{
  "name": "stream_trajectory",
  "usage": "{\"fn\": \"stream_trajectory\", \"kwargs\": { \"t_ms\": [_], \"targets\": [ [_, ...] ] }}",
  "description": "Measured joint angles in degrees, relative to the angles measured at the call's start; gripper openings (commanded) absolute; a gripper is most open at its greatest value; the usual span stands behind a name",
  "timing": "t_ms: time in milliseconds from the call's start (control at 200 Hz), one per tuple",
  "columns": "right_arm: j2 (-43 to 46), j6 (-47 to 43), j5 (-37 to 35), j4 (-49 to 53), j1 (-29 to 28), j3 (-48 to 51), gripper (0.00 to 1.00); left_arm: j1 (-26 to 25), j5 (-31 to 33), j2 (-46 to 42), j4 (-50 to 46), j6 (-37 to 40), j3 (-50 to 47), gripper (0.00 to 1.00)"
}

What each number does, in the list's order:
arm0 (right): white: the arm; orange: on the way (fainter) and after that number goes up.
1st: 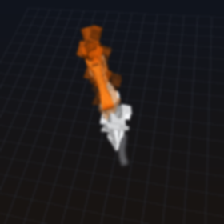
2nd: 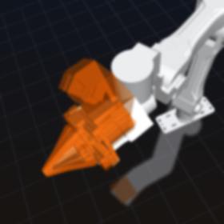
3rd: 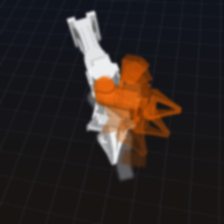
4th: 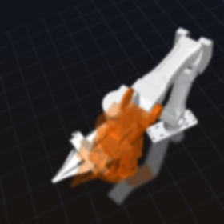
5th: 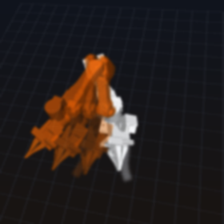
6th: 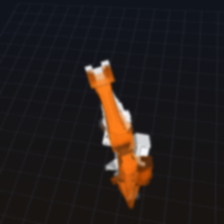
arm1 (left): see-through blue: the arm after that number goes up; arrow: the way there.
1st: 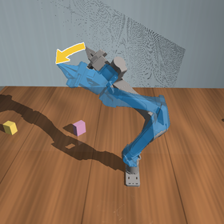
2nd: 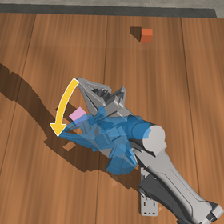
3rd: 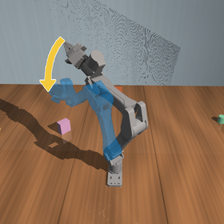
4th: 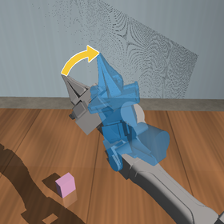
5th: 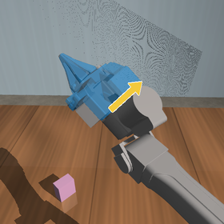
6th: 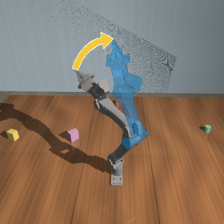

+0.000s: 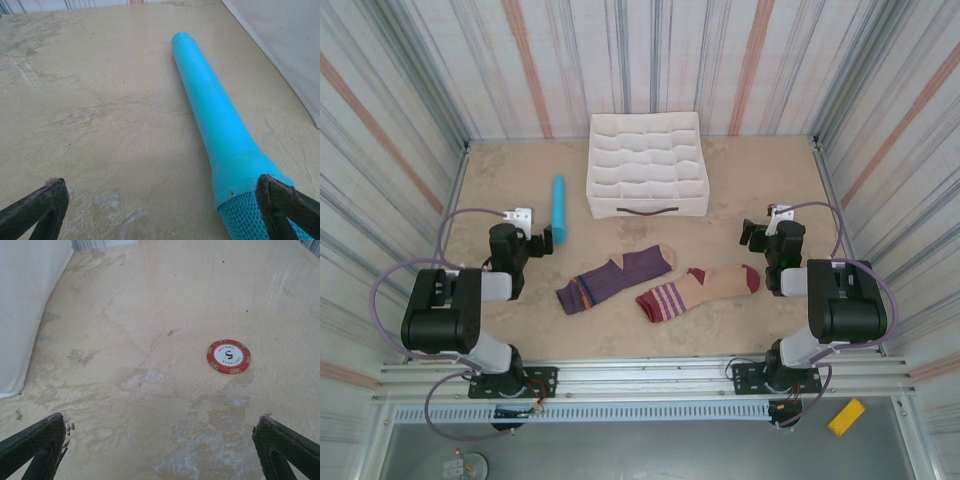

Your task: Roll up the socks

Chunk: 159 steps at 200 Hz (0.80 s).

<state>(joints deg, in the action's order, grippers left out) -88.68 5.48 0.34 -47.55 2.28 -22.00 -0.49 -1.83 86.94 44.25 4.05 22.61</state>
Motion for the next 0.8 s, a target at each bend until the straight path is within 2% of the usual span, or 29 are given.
{"fn": "stream_trajectory", "kwargs": {
  "t_ms": [215,321,546,671,797],
  "targets": [
    [0.0,0.0,-0.5,0.0,-0.3,0.0,0.99,0.0,0.0,0.0,-0.1,0.0,0.0,0.99],
    [0.9,-0.2,-1.1,2.1,-1.1,-0.4,0.99,0.0,0.1,-1.6,-5.3,-0.2,2.3,0.99],
    [10.2,-1.1,-9.5,21.9,-7.3,-11.0,0.99,-2.1,2.7,-8.0,-23.7,-3.3,13.0,0.99],
    [17.4,3.0,-12.5,34.7,-10.3,-16.7,0.99,-3.2,4.1,-10.4,-38.4,-7.9,21.0,0.99],
    [19.7,7.9,-13.5,47.6,-13.1,-23.0,0.99,-4.2,3.2,-11.4,-51.1,-12.7,27.2,0.99]
  ]
}}
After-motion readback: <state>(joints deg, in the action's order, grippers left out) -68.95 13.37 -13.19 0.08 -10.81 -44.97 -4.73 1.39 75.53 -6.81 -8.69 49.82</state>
